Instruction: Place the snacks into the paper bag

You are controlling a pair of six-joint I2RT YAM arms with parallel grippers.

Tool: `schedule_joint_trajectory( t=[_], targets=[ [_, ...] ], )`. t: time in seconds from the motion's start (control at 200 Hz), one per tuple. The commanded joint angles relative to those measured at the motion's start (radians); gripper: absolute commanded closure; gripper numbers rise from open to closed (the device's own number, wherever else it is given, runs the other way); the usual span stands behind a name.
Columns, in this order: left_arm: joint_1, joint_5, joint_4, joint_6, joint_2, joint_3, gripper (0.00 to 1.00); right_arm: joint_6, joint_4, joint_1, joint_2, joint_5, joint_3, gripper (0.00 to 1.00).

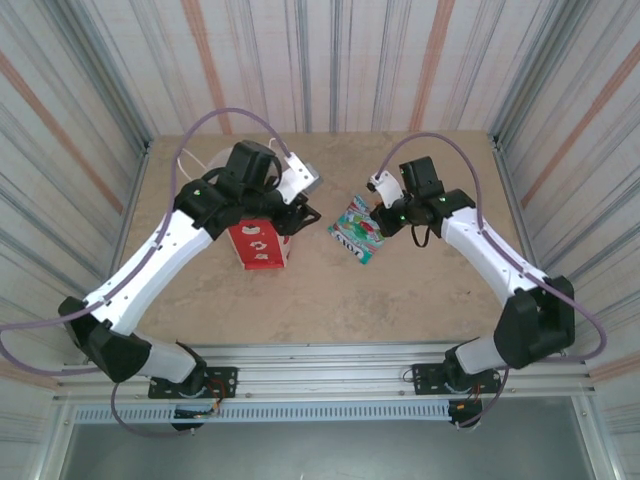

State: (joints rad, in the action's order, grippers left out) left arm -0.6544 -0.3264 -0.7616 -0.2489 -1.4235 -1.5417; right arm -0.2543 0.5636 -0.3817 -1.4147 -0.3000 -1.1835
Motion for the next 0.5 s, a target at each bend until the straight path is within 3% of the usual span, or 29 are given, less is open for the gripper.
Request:
schedule_joint_trajectory(
  t=[0.0, 0.19, 0.496],
  targets=[
    [-0.010, -0.069, 0.086, -0.039, -0.040, 0.046, 0.45, -0.113, -0.012, -0.008, 0.092, -0.089, 0.025, 1.00],
    [-0.019, -0.130, 0.179, -0.035, -0.113, 0.071, 0.35, -0.164, -0.004, -0.007, 0.207, -0.154, 0.054, 1.00],
    [-0.021, -0.267, 0.280, -0.038, -0.220, 0.063, 0.30, -0.204, -0.012, -0.006, 0.333, -0.254, 0.062, 1.00]
  ],
)
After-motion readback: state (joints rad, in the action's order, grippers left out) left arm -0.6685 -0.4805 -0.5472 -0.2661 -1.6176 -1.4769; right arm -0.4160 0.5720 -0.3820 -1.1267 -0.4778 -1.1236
